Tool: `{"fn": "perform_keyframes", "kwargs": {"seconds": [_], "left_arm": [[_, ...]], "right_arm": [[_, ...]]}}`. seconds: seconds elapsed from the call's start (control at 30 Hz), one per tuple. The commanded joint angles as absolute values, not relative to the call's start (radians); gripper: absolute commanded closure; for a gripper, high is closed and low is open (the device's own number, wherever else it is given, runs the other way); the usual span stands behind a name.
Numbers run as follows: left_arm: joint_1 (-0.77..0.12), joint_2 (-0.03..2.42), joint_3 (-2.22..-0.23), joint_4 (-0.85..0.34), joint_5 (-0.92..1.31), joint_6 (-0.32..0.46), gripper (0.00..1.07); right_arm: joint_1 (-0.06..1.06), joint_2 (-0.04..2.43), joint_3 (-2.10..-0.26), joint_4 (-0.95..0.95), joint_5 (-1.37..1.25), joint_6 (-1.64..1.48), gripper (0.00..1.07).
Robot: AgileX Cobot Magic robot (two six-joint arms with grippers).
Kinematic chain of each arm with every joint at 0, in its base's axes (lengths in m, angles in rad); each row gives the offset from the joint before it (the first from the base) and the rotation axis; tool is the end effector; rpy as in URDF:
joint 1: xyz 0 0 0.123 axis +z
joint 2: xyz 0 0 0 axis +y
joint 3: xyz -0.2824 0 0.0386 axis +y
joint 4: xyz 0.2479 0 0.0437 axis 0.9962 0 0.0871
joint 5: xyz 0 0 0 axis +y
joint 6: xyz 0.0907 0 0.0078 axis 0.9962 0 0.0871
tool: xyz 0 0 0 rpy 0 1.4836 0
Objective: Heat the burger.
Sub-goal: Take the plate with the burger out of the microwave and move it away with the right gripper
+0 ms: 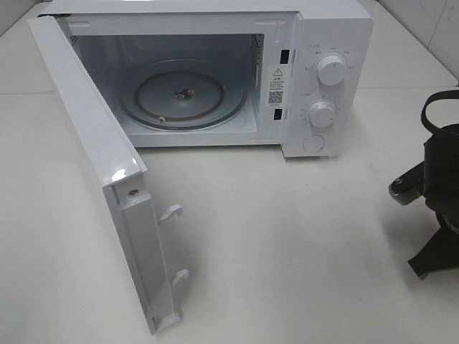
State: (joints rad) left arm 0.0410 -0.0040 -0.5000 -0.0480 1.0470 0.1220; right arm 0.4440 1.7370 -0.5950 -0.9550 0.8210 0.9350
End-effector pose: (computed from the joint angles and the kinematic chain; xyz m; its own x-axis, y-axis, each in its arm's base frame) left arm -0.0048 -0.0040 0.2783 -0.4376 0.0799 -0.8956 0.0393 0.9968 0.0697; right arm 0.2263 0.0473 0.1149 -0.9509 -0.3035 -0.0614 -0.2092 0.7760 -0.5951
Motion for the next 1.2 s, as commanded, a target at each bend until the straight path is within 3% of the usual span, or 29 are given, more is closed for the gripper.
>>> {"fn": "perform_keyframes", "kwargs": {"seconds": [0.03, 0.93, 1.2], "left_arm": [[0.044, -0.023, -0.497, -0.05, 1.037, 0.122, 0.17], [0.044, -0.023, -0.497, -0.05, 1.037, 0.122, 0.17], [0.044, -0.023, -0.497, -0.05, 1.037, 0.122, 0.17]], "right_arm": [[0.428, 1.736, -0.59, -1.015, 0.854, 0.948, 1.07], [0.428, 1.864, -0.59, -1.035, 0.778, 0.999, 1.07], [0.431, 1.861, -0.591, -0.998, 0.781, 0.988, 0.9]]}}
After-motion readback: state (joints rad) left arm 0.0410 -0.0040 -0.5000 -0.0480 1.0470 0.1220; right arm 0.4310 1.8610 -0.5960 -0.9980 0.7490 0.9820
